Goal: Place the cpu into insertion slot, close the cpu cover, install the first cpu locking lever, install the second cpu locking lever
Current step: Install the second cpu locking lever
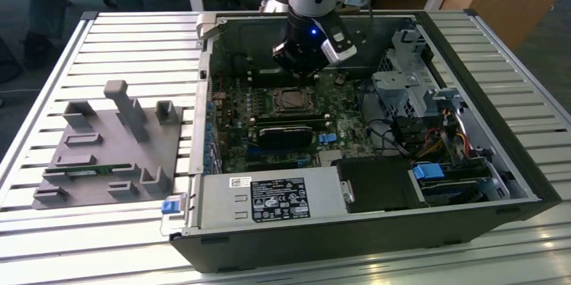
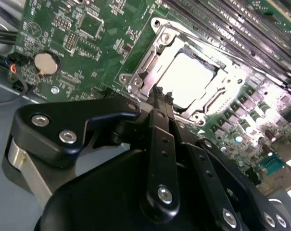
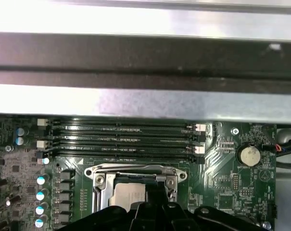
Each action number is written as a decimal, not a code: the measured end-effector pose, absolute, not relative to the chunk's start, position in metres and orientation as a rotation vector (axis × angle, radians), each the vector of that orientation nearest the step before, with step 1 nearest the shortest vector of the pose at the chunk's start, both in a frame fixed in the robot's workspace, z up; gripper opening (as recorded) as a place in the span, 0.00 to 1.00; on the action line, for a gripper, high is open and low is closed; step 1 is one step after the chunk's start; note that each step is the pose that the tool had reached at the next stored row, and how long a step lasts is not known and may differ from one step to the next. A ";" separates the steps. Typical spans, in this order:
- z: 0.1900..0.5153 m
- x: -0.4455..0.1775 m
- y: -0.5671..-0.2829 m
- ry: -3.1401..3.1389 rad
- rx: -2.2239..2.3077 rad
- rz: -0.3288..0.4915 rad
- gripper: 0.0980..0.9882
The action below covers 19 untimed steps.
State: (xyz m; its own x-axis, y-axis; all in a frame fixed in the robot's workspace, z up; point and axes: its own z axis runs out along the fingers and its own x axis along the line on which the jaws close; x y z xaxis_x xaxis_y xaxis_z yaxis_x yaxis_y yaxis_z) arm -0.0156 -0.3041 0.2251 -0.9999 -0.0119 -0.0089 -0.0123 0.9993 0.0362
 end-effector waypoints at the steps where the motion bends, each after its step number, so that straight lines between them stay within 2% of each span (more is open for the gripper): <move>1: 0.225 -0.016 -0.305 3.132 -0.019 0.057 0.01; 19: 0.226 -0.016 -0.320 3.132 -0.019 0.056 0.01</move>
State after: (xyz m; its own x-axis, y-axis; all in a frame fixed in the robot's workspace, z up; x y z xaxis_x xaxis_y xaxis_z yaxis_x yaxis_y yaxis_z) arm -0.0157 -0.3197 0.2264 -0.9999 -0.0118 -0.0088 -0.0121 0.9993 0.0358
